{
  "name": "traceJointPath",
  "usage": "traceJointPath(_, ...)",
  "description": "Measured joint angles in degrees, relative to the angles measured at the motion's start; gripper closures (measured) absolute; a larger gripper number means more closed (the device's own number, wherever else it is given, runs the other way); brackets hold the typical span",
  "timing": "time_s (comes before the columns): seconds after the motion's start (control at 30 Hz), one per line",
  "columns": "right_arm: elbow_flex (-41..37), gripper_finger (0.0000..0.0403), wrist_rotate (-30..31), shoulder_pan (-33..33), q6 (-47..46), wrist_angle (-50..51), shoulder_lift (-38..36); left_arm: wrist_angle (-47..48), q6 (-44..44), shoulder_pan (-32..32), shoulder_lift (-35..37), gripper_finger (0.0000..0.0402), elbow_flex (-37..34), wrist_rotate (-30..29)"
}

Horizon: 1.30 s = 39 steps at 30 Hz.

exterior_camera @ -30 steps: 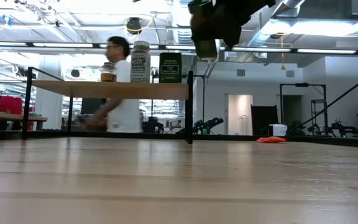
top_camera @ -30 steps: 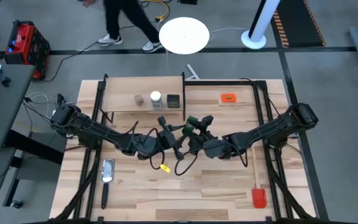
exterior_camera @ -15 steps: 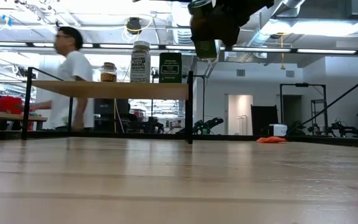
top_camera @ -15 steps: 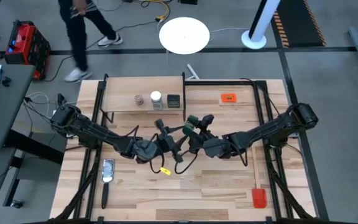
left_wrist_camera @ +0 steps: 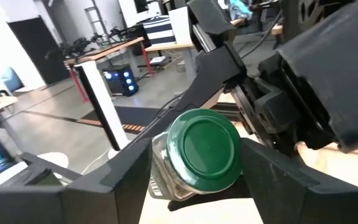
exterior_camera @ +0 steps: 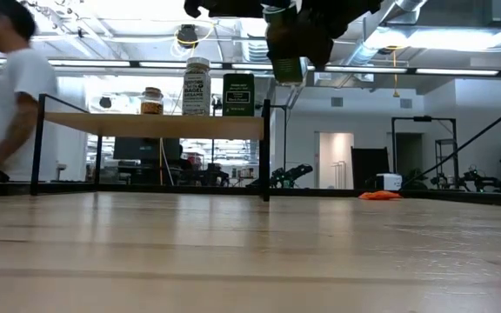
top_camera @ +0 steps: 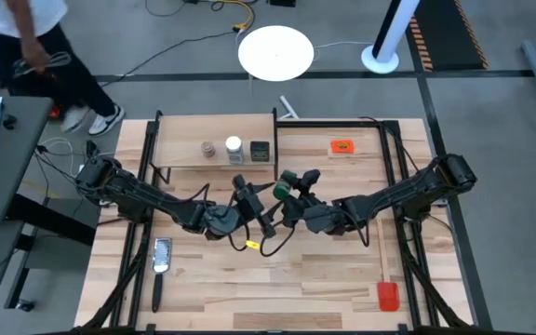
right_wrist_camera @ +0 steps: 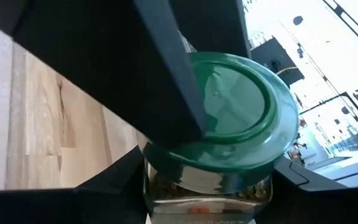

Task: Shelf spices
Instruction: Put the green seasoning bottle on the shelf

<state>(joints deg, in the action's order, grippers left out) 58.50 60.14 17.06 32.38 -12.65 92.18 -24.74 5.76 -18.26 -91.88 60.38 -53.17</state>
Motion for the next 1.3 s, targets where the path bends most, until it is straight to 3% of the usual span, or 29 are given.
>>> traceJointPath(0.73,0.0,0.0196,-1.8,-0.1,-1.6,0.1,0.0,-0.2,-3.5,5.2,0.0,0.0159,0.0,9.8)
traceJointPath(1.3,0.0,0.0196,-4.9,-1.3,-8.8,0.5,0.0,1.9,2.8,3.6,0.0,0.0178,0.2,-3.8)
